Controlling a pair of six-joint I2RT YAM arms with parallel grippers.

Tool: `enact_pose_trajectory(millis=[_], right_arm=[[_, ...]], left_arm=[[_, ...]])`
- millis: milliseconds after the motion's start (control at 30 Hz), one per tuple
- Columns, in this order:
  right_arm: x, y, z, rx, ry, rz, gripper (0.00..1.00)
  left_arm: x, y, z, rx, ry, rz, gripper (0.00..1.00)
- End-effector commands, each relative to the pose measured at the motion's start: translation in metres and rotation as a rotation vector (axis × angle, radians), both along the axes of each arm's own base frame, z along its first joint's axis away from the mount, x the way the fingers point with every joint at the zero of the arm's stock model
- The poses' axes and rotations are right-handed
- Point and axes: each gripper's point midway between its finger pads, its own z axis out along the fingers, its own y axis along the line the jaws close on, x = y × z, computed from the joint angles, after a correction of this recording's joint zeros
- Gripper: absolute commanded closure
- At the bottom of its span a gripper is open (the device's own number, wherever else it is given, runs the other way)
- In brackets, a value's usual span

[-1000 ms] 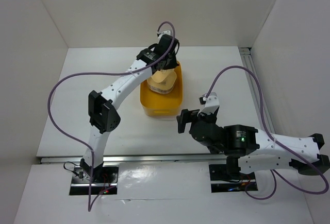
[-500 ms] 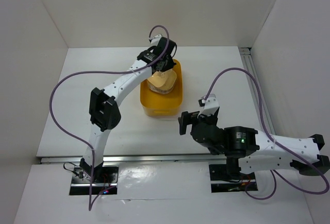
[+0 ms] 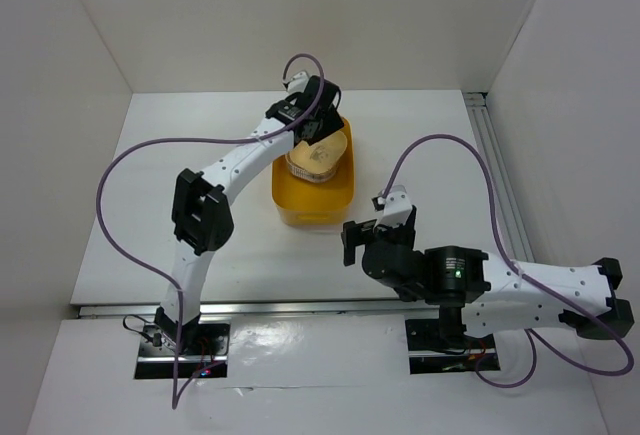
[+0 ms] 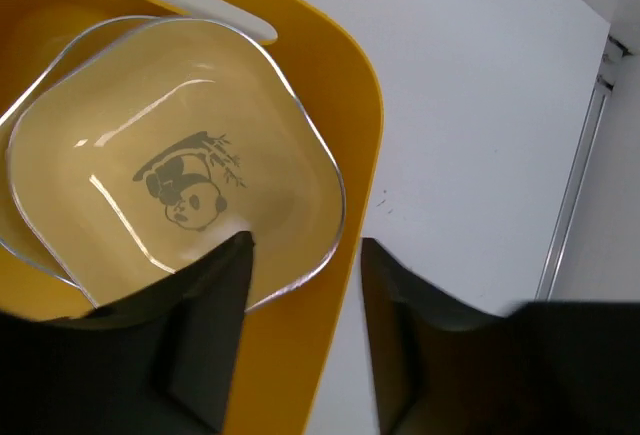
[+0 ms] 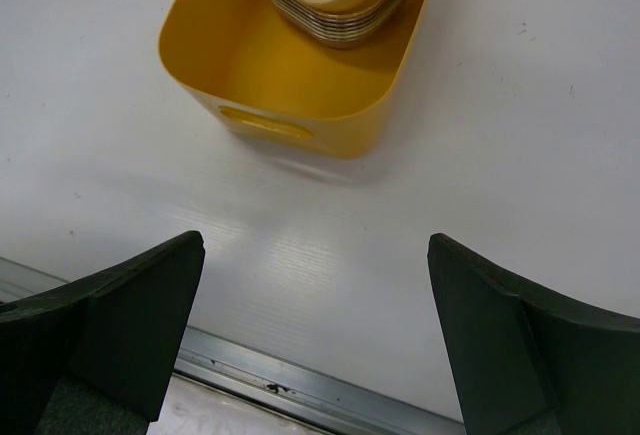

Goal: Place the plates into the plastic bin on the countertop

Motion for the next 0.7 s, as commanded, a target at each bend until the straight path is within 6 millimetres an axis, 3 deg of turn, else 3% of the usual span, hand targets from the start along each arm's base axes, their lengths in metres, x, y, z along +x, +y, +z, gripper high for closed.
enact_pose_trajectory(millis=[0,67,133,233,267,333,367,400,467,500,533,567,600,633,667], right_arm=[[0.001,0.009,0.006,0.041,-0.018,0.001,0.00],[0.001,0.010,0.010,0.050,-0.019,0.001,0.00],[0.001,0.011,0.014,0.061,-0.021,0.001,0.00],[0.002,0.009,0.021,0.079,-0.018,-0.015,0.00],[0.001,0.005,0.020,0.078,-0.013,-0.018,0.00],[0.001,0.000,0.029,0.110,-0.010,-0.038,0.00],[0.001,-0.006,0.029,0.089,-0.008,-0.049,0.00],[0.000,-0.009,0.025,0.088,0.005,-0.060,0.00],[-0.002,-0.024,0.022,0.045,0.022,-0.089,0.00],[-0.002,-0.028,0.022,0.043,0.028,-0.110,0.00],[0.000,-0.034,0.019,0.057,0.040,-0.147,0.00],[-0.001,-0.037,0.021,0.062,0.047,-0.156,0.00],[-0.002,-0.043,0.017,0.037,0.056,-0.165,0.00],[-0.002,-0.043,0.017,0.045,0.058,-0.168,0.00],[-0.004,-0.044,0.016,0.048,0.069,-0.160,0.00]], left_arm=[[-0.010,-0.002,0.061,-0.060,-0.114,0.008,0.31],[-0.016,0.001,0.076,-0.056,-0.143,0.011,0.16],[-0.024,0.006,0.095,-0.058,-0.180,0.016,0.06],[-0.051,0.021,0.130,-0.028,-0.250,0.022,0.04],[-0.069,0.040,0.148,-0.007,-0.285,0.044,0.03],[-0.096,0.052,0.161,0.044,-0.315,0.009,0.01],[-0.108,0.064,0.147,0.091,-0.294,-0.011,0.01],[-0.133,0.080,0.172,0.077,-0.342,-0.024,0.01],[-0.162,0.102,0.168,0.135,-0.346,-0.061,0.01],[-0.179,0.111,0.138,0.190,-0.300,-0.097,0.01],[-0.205,0.130,0.154,0.160,-0.345,-0.107,0.01],[-0.218,0.143,0.147,0.172,-0.343,-0.114,0.01],[-0.235,0.150,0.112,0.205,-0.284,-0.157,0.01],[-0.247,0.159,0.107,0.197,-0.291,-0.173,0.01],[-0.267,0.176,0.116,0.153,-0.340,-0.180,0.01]])
